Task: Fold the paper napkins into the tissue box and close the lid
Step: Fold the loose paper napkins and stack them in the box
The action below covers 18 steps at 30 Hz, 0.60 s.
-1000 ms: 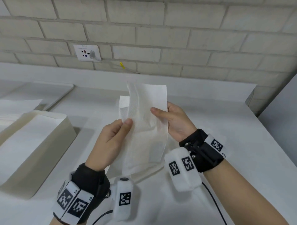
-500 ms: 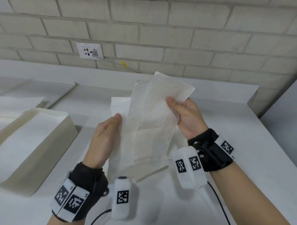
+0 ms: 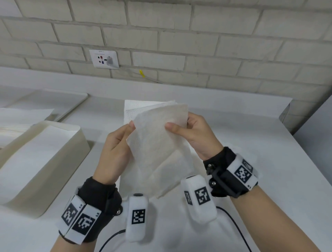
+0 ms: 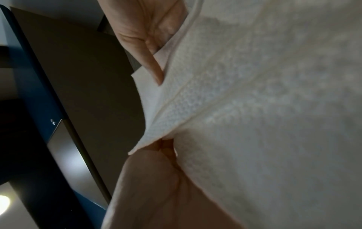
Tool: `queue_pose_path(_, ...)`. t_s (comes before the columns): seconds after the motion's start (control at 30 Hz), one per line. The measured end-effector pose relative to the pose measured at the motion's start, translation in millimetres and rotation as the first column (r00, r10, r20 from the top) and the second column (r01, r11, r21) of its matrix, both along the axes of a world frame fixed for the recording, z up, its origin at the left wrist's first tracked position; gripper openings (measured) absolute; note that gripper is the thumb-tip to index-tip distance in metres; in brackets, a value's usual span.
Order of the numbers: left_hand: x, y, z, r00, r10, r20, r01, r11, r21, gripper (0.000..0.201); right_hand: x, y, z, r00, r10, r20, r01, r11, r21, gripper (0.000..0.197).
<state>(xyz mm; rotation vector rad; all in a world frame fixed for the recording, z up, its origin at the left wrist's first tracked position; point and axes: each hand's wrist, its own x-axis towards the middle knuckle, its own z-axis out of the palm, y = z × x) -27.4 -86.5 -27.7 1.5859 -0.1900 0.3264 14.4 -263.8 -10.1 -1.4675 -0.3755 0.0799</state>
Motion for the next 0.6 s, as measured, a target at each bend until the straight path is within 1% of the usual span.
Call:
queue_pose_path(0.13, -3, -4, 1, 0.999, 0.019, 0.025, -0.017, 0.997, -0.072, 0.042, 1, 9, -4, 0.985, -0.139, 0.102, 0.147, 0.986, -0.074, 0.015)
queue_pose_path(0.23, -2, -3, -3, 0.997, 0.060, 0.057, -0.057, 0.997, -0.058, 0.051, 0, 15, -6, 0.968, -0.200, 0.149, 0.209, 0.977, -0.043, 0.017)
queue_pose_path(0.3, -1, -5, -6, 0.995, 0.092, 0.045, -0.088, 0.993, -0.073, 0.050, 0, 17, -7, 0.961, -0.232, 0.148, 0.241, 0.970, -0.042, 0.018)
queue_pose_path(0.37, -5, -8, -4, 0.993, 0.113, -0.023, -0.115, 0.989, -0.095, 0.054, -1, 20, -7, 0.964, -0.244, 0.102, 0.249, 0.967, -0.042, 0.016)
queue_pose_path(0.43, -9, -11, -2, 0.999, 0.049, -0.022, -0.050, 0.994, -0.097, 0.057, -3, 21, -7, 0.968, -0.238, 0.074, 0.240, 0.970, -0.028, 0.011)
queue_pose_path(0.47, -10, -12, -3, 1.000, 0.013, 0.010, -0.012, 0.997, -0.070, 0.050, -3, 22, -6, 0.969, -0.235, 0.078, 0.238, 0.971, -0.028, 0.010)
queue_pose_path(0.5, -11, -13, -3, 1.000, -0.003, 0.024, 0.004, 0.999, -0.050, 0.039, -4, 23, -5, 0.971, -0.225, 0.083, 0.228, 0.973, -0.031, 0.011)
queue_pose_path(0.53, -9, -12, -4, 1.000, 0.004, 0.014, -0.003, 0.999, -0.038, 0.032, -3, 24, -5, 0.974, -0.211, 0.085, 0.215, 0.976, -0.040, 0.013)
queue_pose_path(0.6, -6, -12, -7, 0.999, 0.051, -0.008, -0.052, 0.998, -0.031, 0.023, -4, 27, -6, 0.981, -0.174, 0.087, 0.180, 0.981, -0.068, 0.022)
